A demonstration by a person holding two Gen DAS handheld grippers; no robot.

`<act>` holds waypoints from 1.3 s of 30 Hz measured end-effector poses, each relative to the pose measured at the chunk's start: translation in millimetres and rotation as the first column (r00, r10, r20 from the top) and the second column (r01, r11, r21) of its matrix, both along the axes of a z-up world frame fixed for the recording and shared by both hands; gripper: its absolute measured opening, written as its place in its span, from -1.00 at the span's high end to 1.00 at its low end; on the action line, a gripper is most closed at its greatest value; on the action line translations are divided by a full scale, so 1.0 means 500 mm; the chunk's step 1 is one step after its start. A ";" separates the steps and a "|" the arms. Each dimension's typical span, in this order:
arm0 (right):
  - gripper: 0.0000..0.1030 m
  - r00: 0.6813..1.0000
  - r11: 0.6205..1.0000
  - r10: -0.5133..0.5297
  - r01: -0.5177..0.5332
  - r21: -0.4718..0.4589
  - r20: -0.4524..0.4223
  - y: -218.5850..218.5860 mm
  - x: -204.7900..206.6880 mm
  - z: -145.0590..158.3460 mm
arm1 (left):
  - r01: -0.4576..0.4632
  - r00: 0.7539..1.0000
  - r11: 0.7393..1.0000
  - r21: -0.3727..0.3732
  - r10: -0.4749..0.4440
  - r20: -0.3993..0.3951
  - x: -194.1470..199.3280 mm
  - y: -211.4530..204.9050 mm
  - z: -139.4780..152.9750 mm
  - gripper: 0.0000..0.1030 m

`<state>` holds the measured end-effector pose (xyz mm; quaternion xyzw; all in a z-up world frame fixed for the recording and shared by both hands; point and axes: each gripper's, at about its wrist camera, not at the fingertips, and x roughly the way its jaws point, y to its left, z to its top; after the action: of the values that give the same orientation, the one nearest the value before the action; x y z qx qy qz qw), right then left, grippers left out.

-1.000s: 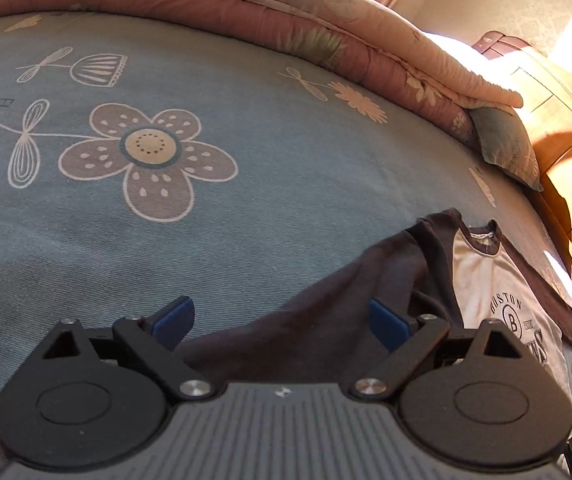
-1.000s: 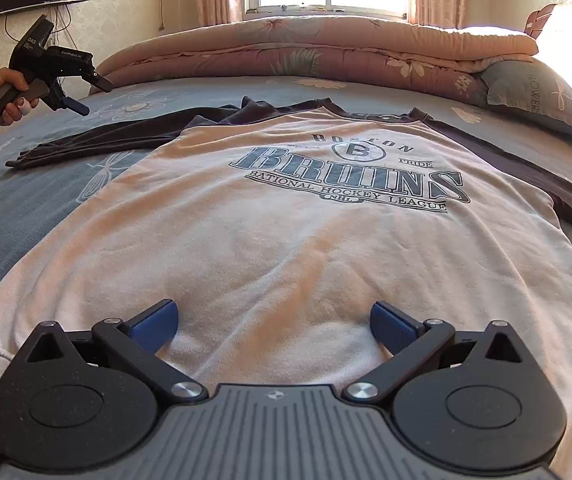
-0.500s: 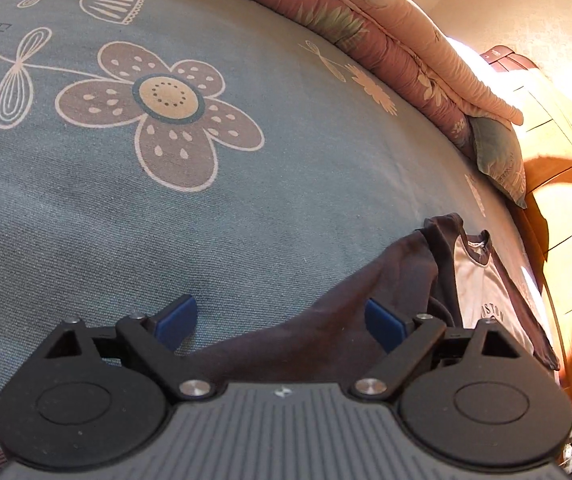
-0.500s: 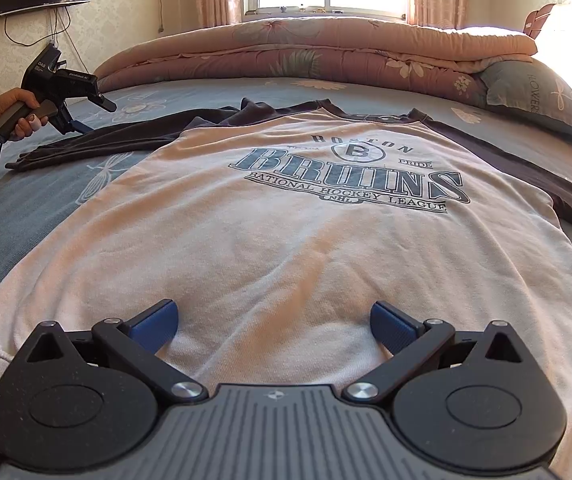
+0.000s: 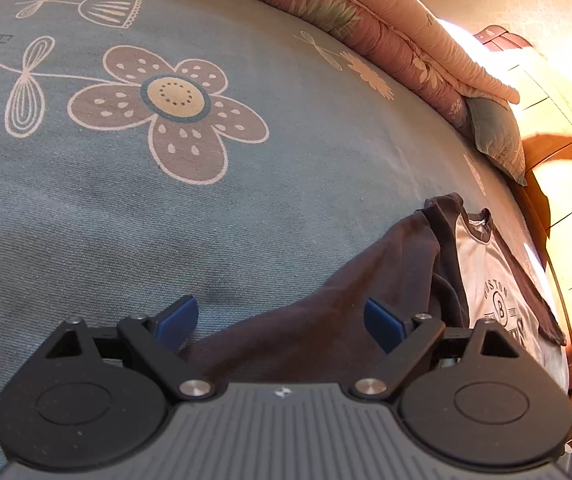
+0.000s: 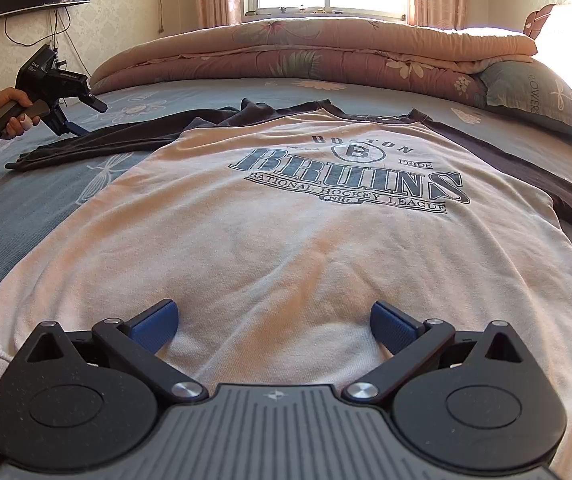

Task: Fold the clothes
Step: 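Move the left gripper down to the ribbed cuff of the brown sleeve, then close the left gripper on the ribbed brown cuff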

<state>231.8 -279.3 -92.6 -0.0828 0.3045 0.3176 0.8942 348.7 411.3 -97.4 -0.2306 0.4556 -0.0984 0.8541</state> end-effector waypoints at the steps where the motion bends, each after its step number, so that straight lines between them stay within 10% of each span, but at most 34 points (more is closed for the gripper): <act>1: -1.00 1.000 1.000 0.000 0.000 0.000 0.000 0.000 0.000 0.000 | -0.025 1.000 1.000 -0.002 0.025 0.014 -0.019 0.012 0.012 -0.73; 12: -1.00 1.000 1.000 -0.003 0.003 0.000 0.005 0.001 -0.003 0.000 | -0.357 0.933 0.917 -0.178 0.360 -0.013 -0.298 0.147 0.018 -0.73; 20: -1.00 1.000 1.000 -0.006 0.006 -0.002 0.011 -0.001 -0.006 0.000 | -0.424 0.893 0.822 -0.381 0.449 -0.026 -0.284 0.182 -0.073 -0.73; 28: -1.00 1.000 1.000 -0.010 0.010 -0.004 0.012 0.000 -0.007 0.001 | -0.364 0.919 0.861 -0.355 0.393 0.012 -0.231 0.175 -0.074 -0.72; 34: -1.00 1.000 1.000 -0.012 0.012 -0.003 0.013 0.000 -0.008 0.001 | -0.371 0.917 0.859 -0.353 0.399 0.007 -0.230 0.184 -0.081 -0.19; 39: -1.00 1.000 1.000 -0.014 0.014 -0.004 0.016 0.001 -0.009 0.001 | -0.400 0.915 0.899 -0.179 0.402 -0.023 -0.193 0.148 -0.057 0.68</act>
<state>227.3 -279.0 -92.4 -0.0849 0.2987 0.3102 0.8985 252.0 485.6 -125.7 -0.3951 0.3812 0.0370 0.8350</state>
